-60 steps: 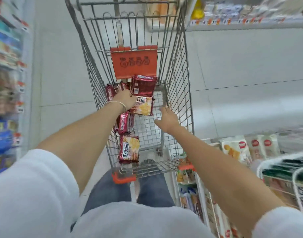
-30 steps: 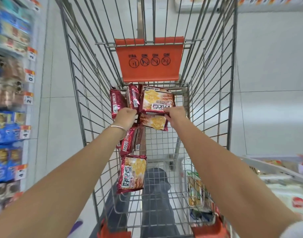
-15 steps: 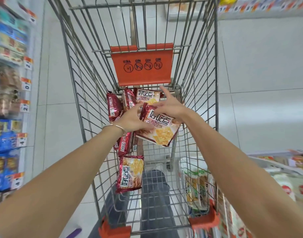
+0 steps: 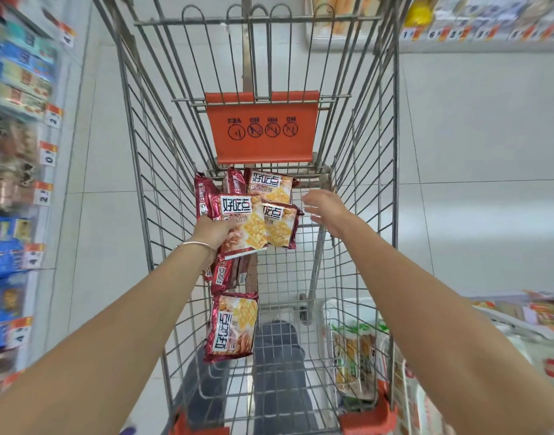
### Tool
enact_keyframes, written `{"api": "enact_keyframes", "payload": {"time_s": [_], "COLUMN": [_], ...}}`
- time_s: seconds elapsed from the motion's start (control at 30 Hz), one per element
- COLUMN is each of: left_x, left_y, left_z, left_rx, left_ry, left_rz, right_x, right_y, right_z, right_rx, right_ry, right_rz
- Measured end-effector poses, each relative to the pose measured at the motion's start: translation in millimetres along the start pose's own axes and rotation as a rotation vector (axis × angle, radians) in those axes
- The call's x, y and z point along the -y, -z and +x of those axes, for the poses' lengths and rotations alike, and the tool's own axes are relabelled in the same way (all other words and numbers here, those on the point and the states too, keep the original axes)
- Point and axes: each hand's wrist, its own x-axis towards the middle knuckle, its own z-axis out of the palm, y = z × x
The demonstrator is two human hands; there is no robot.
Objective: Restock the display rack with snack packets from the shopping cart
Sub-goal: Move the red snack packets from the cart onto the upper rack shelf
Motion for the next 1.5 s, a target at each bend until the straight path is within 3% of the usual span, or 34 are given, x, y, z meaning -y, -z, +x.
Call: {"api": "enact_keyframes", "payload": {"time_s": [0.5, 0.87, 1.13, 1.37, 1.5], "left_x": [2, -4, -4, -10, -21], "left_y": [-6, -5, -2, 12, 17], "left_z": [3, 2, -12, -38, -57], "left_rx": [-0.094, -0.134, -0.101, -0.024, -0.016], "left_ry": [-0.01, -0.049, -0.031, 0.003, -0.015], "left_rz": [-0.08, -0.15, -0.193, -0.226, -0.198], "right_x": [-44, -56, -74, -13, 24], "right_y": [-16, -47, -65, -16, 7], "right_z": [36, 61, 39, -32, -61], "right_rx": [-0.006, -0.067, -0.168, -0.239, -0.18], "right_ry": [-0.115, -0.165, 0.022, 0.344, 0.39], "right_rz": [-0.244, -0.073, -0.167, -0.336, -0.354]}}
